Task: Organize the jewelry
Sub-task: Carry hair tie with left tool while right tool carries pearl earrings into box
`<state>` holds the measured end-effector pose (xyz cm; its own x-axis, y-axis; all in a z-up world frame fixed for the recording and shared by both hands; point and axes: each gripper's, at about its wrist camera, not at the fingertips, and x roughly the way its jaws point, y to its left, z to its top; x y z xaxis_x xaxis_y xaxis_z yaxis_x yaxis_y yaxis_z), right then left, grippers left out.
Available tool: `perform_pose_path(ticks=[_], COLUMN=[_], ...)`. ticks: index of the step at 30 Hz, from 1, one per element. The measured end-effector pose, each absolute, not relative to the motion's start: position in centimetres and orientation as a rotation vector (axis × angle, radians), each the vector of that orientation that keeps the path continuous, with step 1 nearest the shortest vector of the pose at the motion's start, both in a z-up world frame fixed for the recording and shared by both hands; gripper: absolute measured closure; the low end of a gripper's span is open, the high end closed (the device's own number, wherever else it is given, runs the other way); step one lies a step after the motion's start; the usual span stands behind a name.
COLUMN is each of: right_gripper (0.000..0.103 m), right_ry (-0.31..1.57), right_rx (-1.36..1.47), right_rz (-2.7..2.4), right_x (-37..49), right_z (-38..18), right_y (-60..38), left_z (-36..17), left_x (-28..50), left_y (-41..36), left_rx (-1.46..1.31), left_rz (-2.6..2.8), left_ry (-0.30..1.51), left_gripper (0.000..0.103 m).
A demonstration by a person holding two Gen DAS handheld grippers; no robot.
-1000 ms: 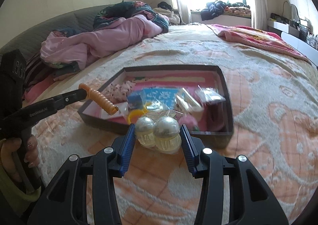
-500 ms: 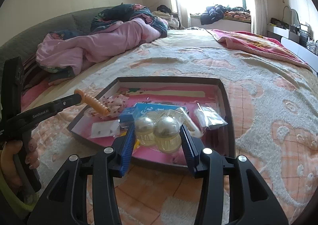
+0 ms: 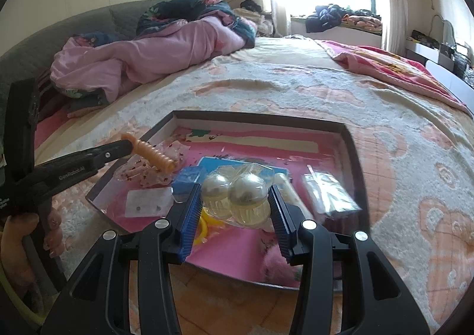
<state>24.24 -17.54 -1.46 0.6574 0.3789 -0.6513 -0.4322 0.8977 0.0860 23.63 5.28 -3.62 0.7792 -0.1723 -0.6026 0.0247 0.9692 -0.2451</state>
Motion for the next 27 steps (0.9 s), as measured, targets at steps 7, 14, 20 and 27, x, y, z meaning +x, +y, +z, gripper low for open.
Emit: perform_pose_path(ticks=[7, 14, 20, 27], right_gripper=[0.06, 0.06, 0.057, 0.049], right_ry=[0.776, 0.819, 0.85, 0.827], right_rx=[-0.112, -0.103, -0.028, -0.009], right_rz=[0.51, 0.52, 0.524, 0.509], right_x=[24.3, 23.4, 23.6, 22.8], right_z=[-2.9, -4.2, -4.3, -3.8], right_y=[-15.4, -14.8, -15.7, -16.9], left_z=[-4.3, -4.8, -5.0, -5.1], left_x=[23.9, 24.1, 24.2, 23.9], left_y=[5.3, 5.2, 5.2, 4.6], left_rx=[-0.223, -0.222, -0.225, -0.212], left_rz=[-0.107, -0.109, -0.111, -0.126], left_ry=[0.694, 0.713, 0.733, 0.754], left_gripper=[0.096, 0.096, 0.096, 0.093])
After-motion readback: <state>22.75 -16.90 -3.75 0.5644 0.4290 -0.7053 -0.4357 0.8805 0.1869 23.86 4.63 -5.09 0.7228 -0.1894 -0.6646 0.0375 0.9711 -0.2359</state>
